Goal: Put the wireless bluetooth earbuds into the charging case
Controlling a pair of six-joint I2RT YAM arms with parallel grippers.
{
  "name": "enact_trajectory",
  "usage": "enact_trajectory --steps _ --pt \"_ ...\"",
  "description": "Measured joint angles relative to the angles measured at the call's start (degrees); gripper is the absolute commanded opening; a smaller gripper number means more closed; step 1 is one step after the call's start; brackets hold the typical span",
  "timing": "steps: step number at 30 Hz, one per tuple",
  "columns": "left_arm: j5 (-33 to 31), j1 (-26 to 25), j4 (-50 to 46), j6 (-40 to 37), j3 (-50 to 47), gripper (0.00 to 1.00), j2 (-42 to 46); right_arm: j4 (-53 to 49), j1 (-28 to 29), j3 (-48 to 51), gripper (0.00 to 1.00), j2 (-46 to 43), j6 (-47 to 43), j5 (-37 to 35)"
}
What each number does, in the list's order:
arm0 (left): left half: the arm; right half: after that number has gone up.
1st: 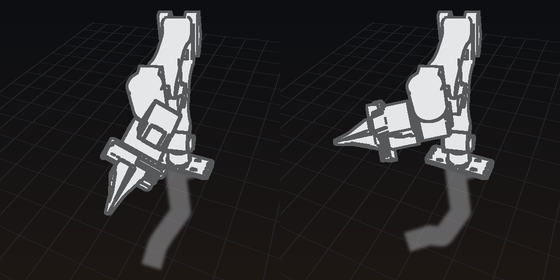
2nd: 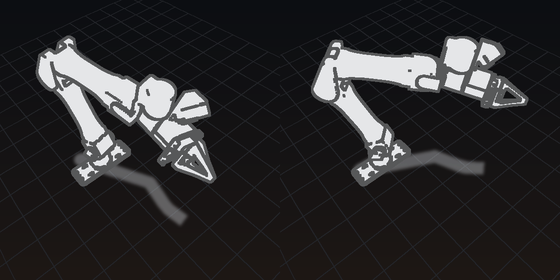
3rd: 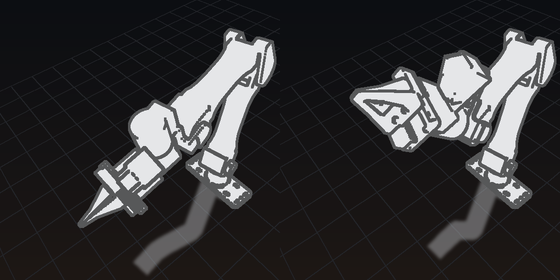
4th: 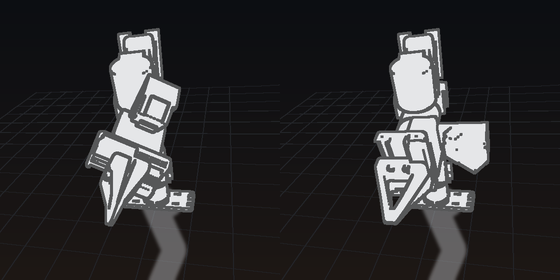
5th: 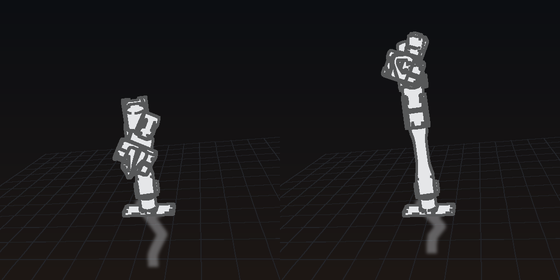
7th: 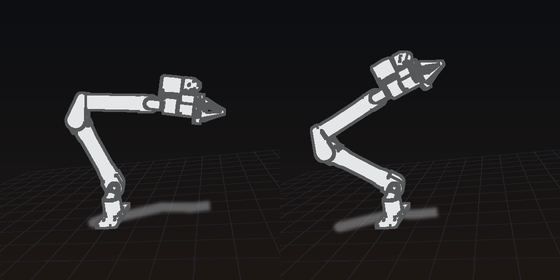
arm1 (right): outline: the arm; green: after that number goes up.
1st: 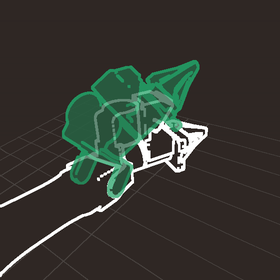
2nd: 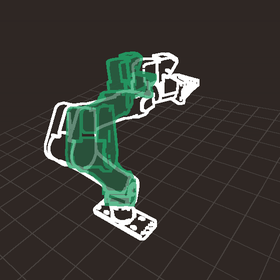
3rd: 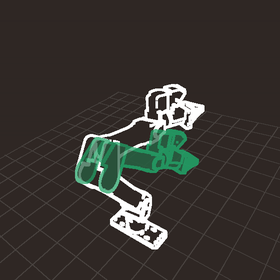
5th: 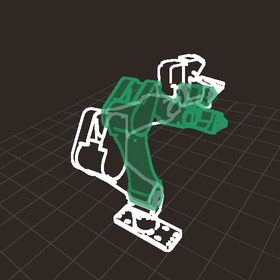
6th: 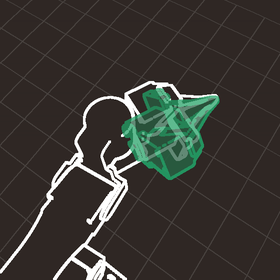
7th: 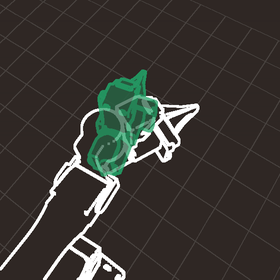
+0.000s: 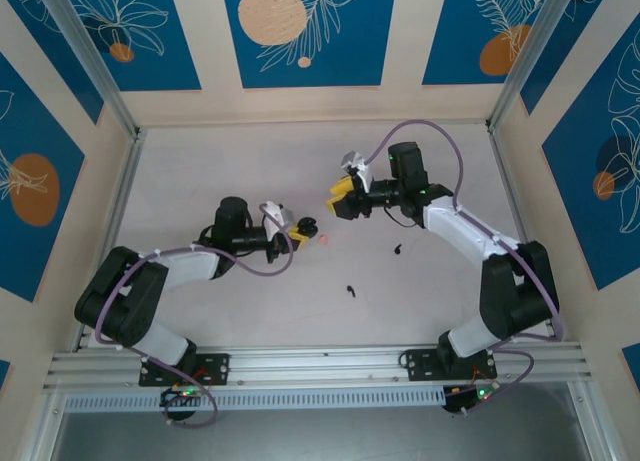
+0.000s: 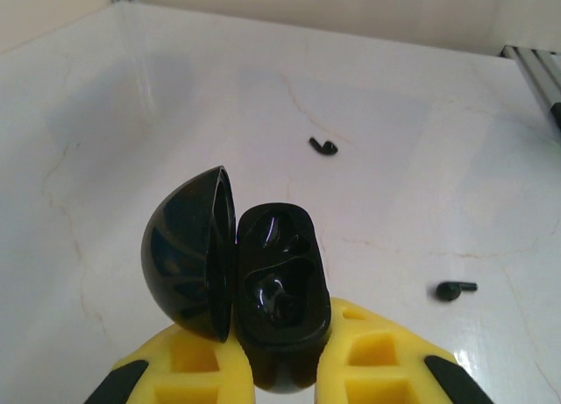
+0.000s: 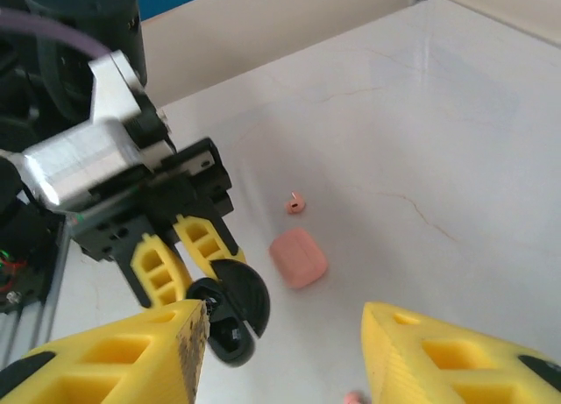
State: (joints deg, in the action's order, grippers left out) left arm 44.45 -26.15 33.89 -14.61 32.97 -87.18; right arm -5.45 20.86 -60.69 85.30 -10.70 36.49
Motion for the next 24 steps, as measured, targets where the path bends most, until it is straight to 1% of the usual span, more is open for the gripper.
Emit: enact_trajectory --steps 2,6,9,12,15,19,24 --pt "-0.66 0.0 0.59 0.61 -1.57 0.05 0.0 -3.87 0.17 0.0 0.56 -2.32 4.02 -3.5" --pt "-1.33 -0.02 1.42 1.14 -4.33 0.05 0.0 -15.41 1.55 -0.28 0.57 -4.87 13.25 -12.9" --pt "-1.55 -0.11 1.73 1.03 -5.33 0.05 0.0 -24.46 3.89 -0.28 0.56 -5.05 20.15 -20.22" --pt "-1.7 -0.11 3.08 1.01 -5.79 0.05 -0.35 -31.76 5.9 -0.28 0.53 -5.01 26.29 -25.99" --pt "-1.73 -0.11 4.66 1.01 -5.81 0.05 -1.62 -36.37 7.04 -0.15 0.47 -4.28 31.3 -28.92" --pt "-2.05 -0.11 4.76 0.98 -5.81 0.05 -2.54 -39.69 8.02 0.07 0.46 -0.98 35.28 -30.73" --pt "-2.67 -0.11 4.68 0.57 -5.81 0.05 -2.54 -42.1 10.8 -0.24 0.46 5.22 36.89 -31.85"
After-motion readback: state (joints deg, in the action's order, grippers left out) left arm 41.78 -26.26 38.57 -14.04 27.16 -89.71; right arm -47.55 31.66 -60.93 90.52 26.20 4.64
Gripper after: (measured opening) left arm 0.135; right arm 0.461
